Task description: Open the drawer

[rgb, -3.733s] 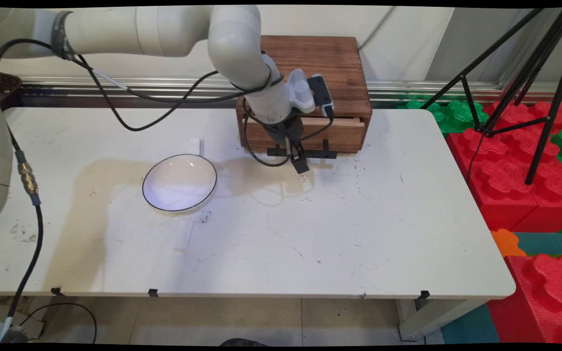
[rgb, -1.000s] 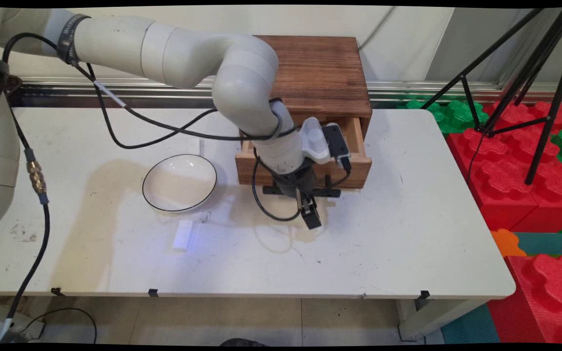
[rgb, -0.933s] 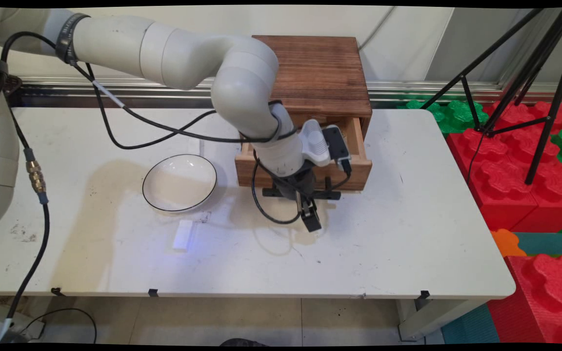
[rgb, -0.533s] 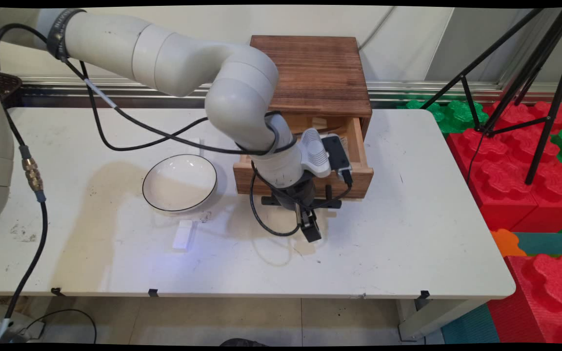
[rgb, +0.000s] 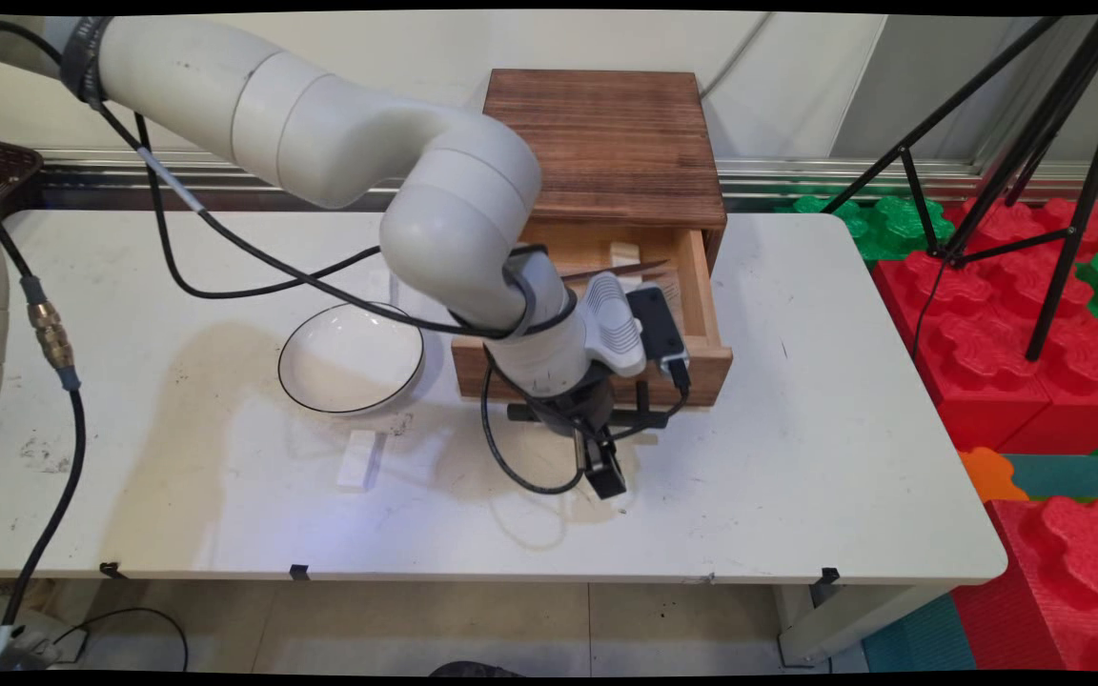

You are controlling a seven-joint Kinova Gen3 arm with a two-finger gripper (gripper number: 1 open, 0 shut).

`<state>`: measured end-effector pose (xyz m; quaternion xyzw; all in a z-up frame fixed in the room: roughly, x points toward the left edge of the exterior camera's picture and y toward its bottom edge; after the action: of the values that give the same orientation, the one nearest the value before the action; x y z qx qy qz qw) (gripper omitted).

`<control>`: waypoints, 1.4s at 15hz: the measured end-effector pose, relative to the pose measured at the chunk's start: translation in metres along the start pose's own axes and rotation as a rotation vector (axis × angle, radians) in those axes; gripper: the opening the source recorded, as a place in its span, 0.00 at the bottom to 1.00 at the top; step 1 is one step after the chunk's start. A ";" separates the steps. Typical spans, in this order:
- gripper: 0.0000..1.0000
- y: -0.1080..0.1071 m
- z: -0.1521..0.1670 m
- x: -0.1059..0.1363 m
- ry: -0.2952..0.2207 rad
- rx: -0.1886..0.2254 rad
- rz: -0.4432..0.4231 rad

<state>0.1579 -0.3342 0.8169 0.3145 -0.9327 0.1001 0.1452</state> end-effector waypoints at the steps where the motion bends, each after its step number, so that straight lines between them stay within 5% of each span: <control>1: 1.00 0.004 -0.001 -0.001 -0.001 0.000 -0.001; 21: 1.00 0.060 -0.010 -0.016 -0.008 -0.027 -0.009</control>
<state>0.1357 -0.2758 0.8148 0.3174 -0.9331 0.0856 0.1460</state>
